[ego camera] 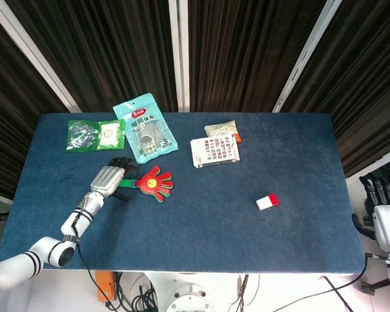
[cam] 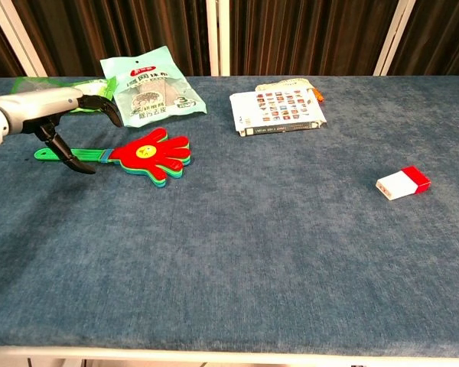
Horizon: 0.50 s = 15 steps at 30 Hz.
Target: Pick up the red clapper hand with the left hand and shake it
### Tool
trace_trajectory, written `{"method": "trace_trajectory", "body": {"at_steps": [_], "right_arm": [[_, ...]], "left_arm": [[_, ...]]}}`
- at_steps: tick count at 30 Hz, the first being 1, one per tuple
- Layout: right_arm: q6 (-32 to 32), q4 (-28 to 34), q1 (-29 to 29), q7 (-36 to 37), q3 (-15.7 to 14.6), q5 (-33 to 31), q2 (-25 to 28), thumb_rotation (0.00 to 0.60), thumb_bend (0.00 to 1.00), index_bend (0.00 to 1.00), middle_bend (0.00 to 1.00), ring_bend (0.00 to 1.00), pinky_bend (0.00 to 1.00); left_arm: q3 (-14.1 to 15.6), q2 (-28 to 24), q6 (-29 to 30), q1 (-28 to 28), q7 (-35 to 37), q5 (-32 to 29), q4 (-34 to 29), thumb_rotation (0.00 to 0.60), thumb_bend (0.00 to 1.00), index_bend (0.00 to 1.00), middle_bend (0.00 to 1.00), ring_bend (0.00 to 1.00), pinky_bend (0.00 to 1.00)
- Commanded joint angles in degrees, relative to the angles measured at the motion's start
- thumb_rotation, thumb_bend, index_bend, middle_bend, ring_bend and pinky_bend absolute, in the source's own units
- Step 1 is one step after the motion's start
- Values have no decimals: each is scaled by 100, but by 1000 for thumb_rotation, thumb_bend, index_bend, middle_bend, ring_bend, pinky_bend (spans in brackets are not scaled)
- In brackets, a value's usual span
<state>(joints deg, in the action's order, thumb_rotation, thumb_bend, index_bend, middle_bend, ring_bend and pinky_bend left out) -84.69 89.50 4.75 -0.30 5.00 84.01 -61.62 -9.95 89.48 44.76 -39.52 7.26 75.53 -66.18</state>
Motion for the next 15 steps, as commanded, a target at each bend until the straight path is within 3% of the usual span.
{"method": "trace_trajectory", "body": {"at_steps": [1, 5, 10, 15], "right_arm": [[-11, -24, -9, 31, -1, 8, 1, 600, 260, 0, 0, 0, 0], [-35, -54, -29, 75, 1, 5, 11, 600, 259, 0, 0, 0, 0], [-20, -83, -41, 122, 12, -38, 22, 600, 288, 0, 0, 0, 0], [3, -116, -40, 159, 22, -68, 9, 600, 304, 0, 0, 0, 0]], "left_arm": [[2, 68, -102, -60, 24, -100, 112, 600, 66, 255, 76, 0, 58], [-9, 191, -243, -139, 102, -224, 312, 600, 80, 255, 76, 0, 58], [-25, 285, -363, -199, 220, -339, 519, 600, 187, 275, 76, 0, 58], [28, 325, -408, -216, 233, -360, 621, 600, 193, 282, 76, 0, 58]]}}
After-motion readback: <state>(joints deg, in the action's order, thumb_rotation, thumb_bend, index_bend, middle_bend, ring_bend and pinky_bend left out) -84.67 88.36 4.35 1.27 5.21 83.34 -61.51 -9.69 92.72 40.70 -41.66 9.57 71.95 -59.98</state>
